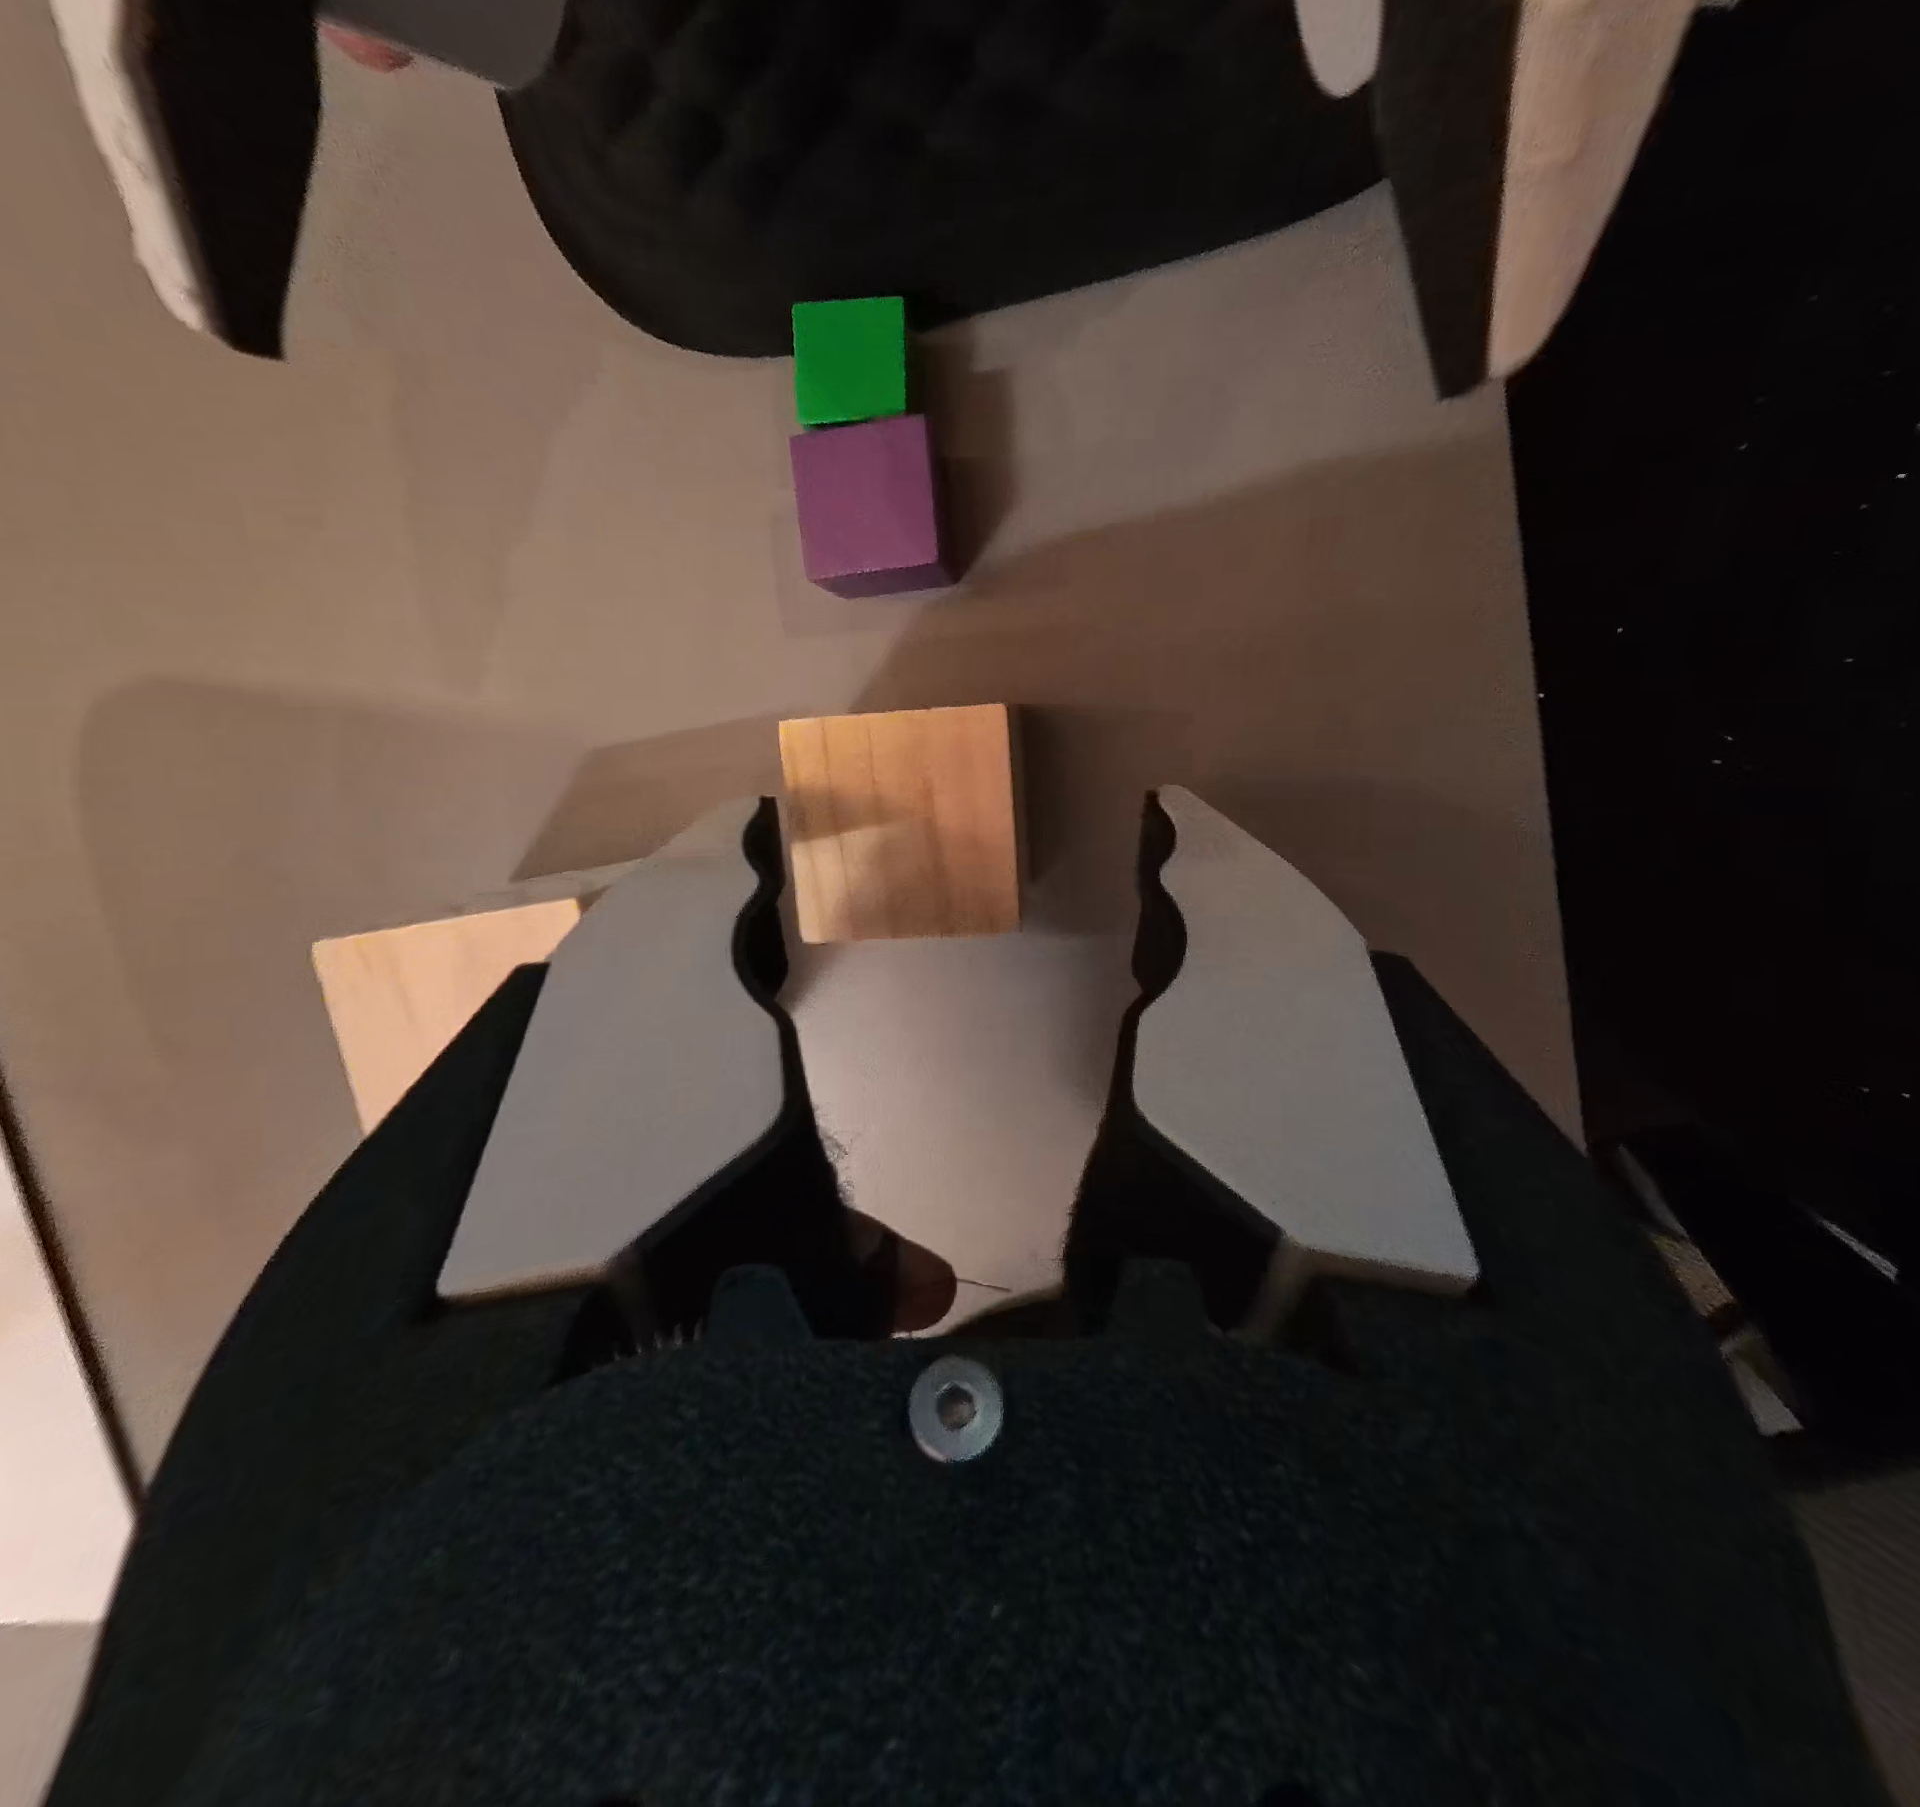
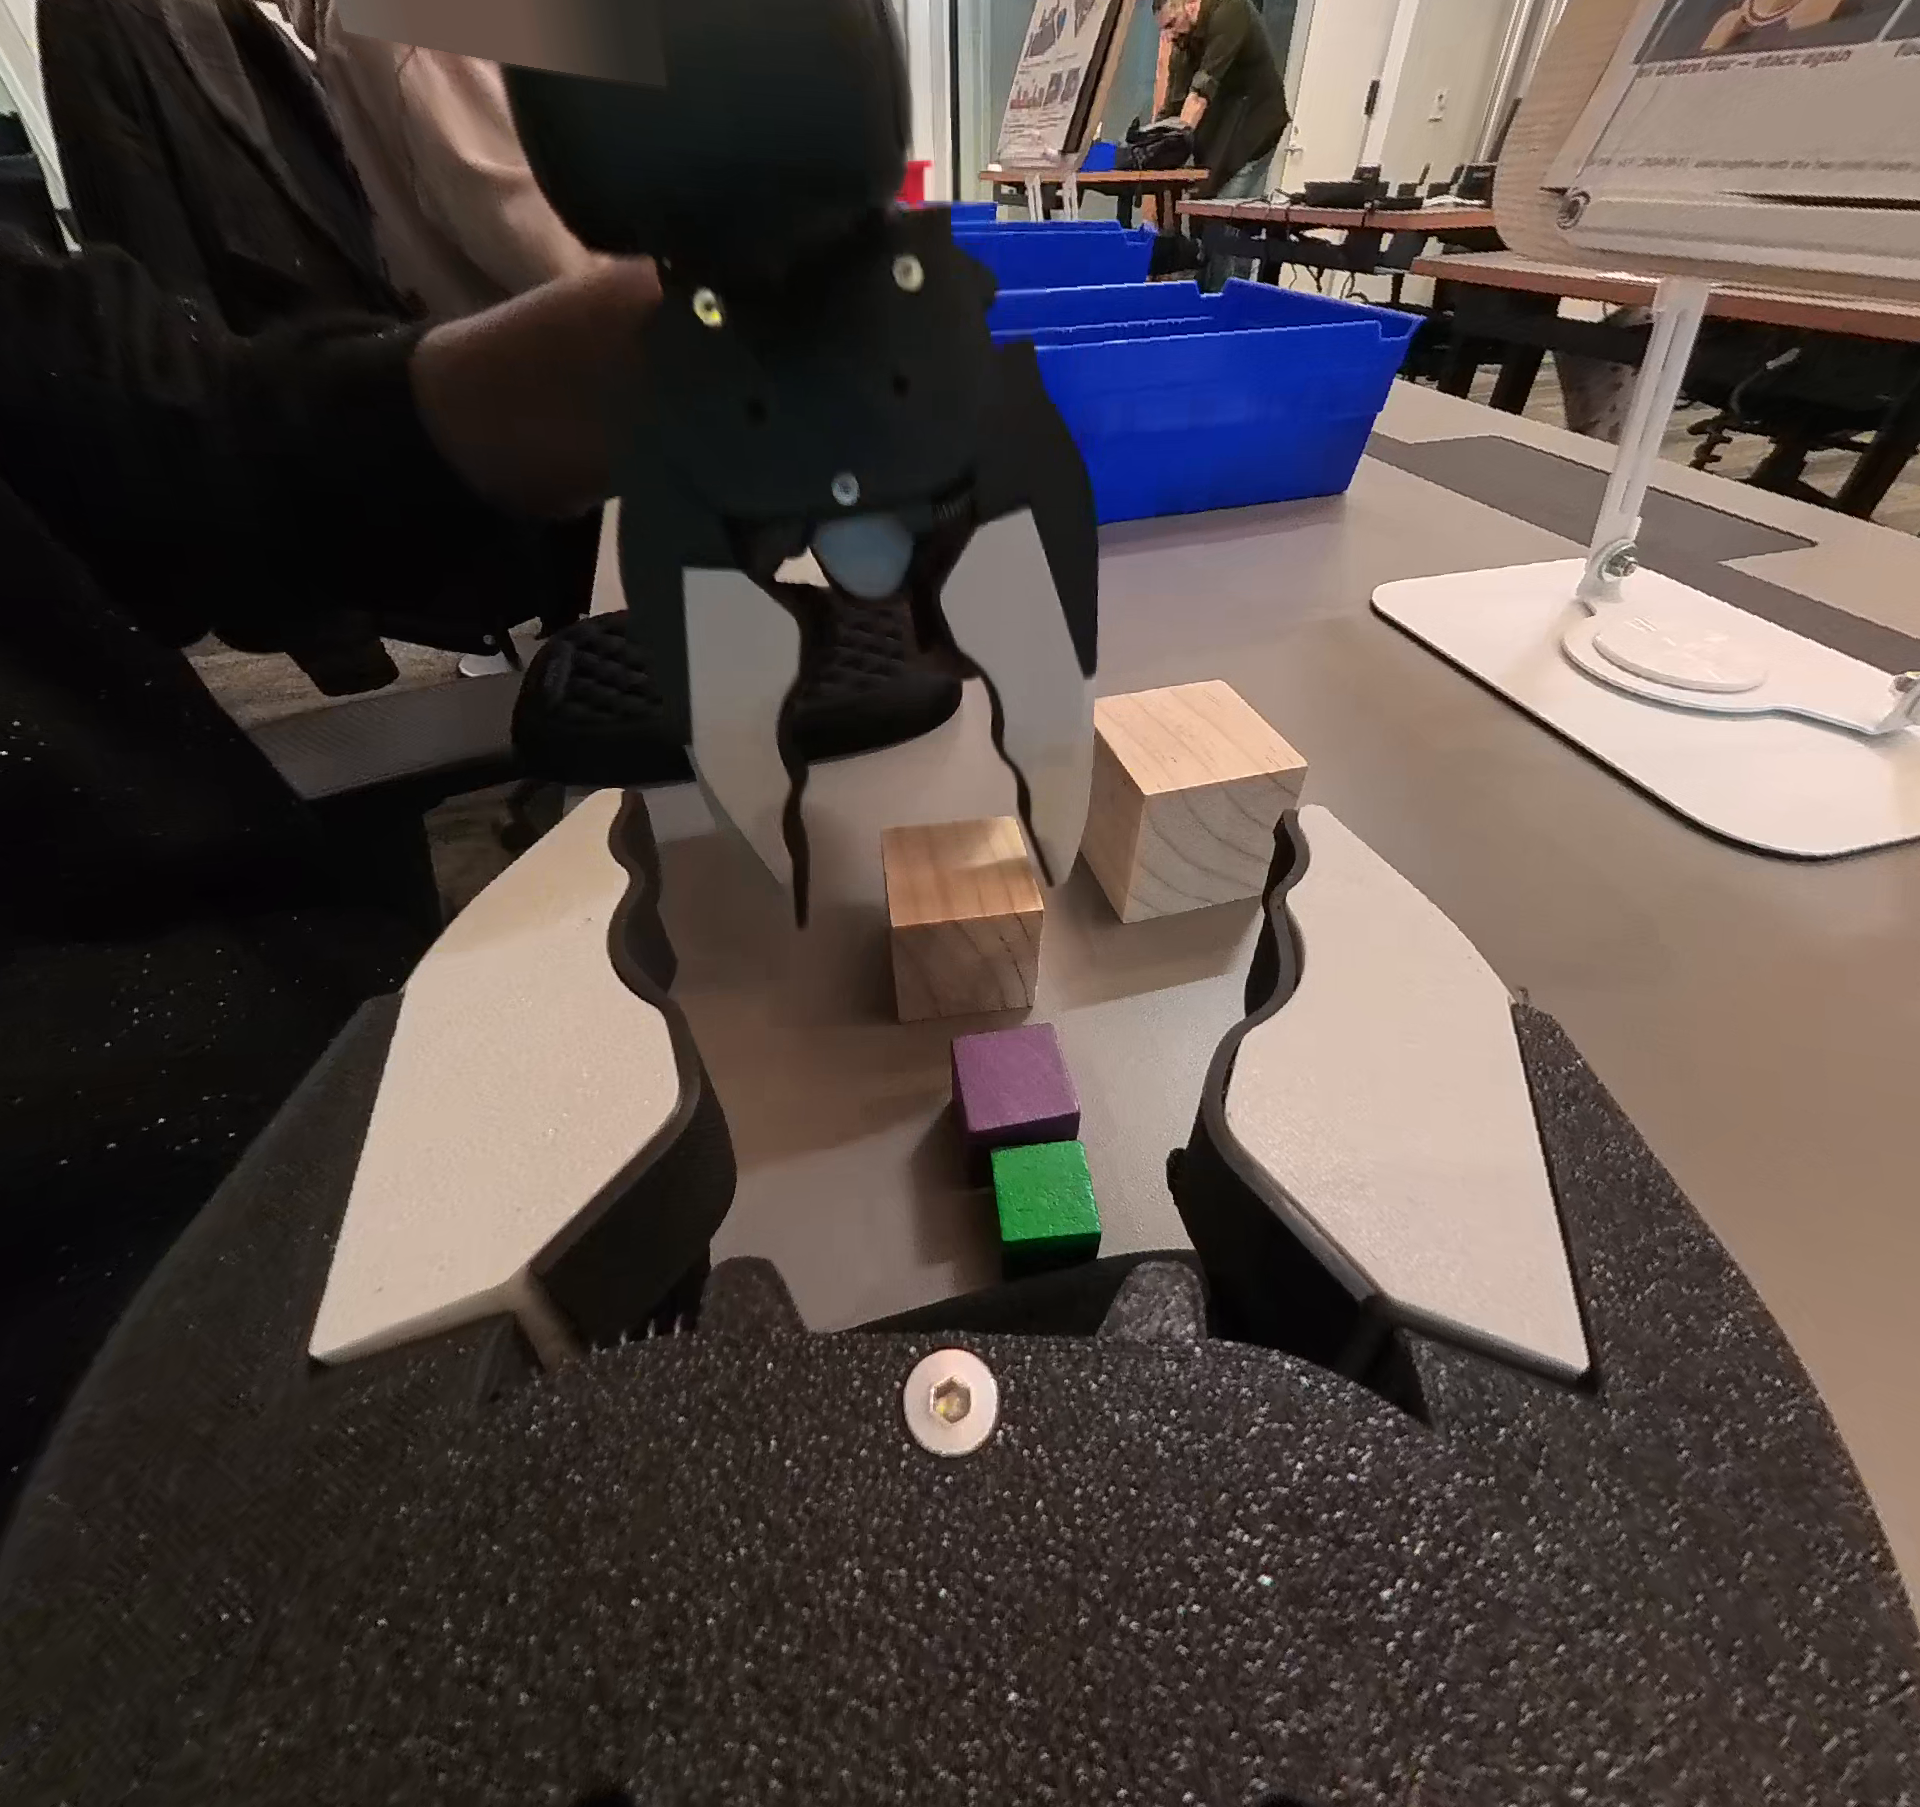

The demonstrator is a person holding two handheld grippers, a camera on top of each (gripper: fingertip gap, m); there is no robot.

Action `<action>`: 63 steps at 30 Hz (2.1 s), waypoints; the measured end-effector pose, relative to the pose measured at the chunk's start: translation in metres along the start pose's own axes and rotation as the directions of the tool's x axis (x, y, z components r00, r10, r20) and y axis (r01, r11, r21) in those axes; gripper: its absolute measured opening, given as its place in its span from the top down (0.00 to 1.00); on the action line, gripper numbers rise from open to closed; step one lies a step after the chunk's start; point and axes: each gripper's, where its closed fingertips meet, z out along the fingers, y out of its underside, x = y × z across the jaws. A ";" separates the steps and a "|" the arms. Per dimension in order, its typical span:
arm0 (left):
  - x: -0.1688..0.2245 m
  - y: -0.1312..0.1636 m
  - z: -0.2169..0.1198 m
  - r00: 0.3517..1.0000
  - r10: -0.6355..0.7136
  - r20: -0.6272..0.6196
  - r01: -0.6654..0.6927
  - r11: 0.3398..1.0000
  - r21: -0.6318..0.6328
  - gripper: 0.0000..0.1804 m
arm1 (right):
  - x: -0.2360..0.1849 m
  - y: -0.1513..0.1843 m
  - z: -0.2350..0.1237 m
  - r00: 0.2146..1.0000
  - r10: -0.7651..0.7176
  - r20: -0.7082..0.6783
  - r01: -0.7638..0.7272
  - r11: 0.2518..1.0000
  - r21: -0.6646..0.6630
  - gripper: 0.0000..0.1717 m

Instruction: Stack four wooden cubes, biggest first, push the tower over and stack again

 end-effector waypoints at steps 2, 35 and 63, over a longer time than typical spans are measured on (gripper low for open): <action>-0.003 0.001 0.003 1.000 -0.002 0.008 0.002 1.000 0.000 0.69 | 0.000 0.000 0.000 1.000 0.000 0.000 0.000 1.000 -0.002 0.37; -0.091 0.024 -0.055 0.989 -0.113 0.100 0.112 0.994 0.015 0.76 | 0.002 -0.001 -0.001 1.000 0.017 0.001 -0.017 1.000 0.013 0.38; -0.010 -0.040 0.000 0.968 -0.166 0.190 0.085 0.924 0.374 0.64 | 0.001 -0.009 -0.008 1.000 0.017 0.012 -0.018 0.997 0.079 0.36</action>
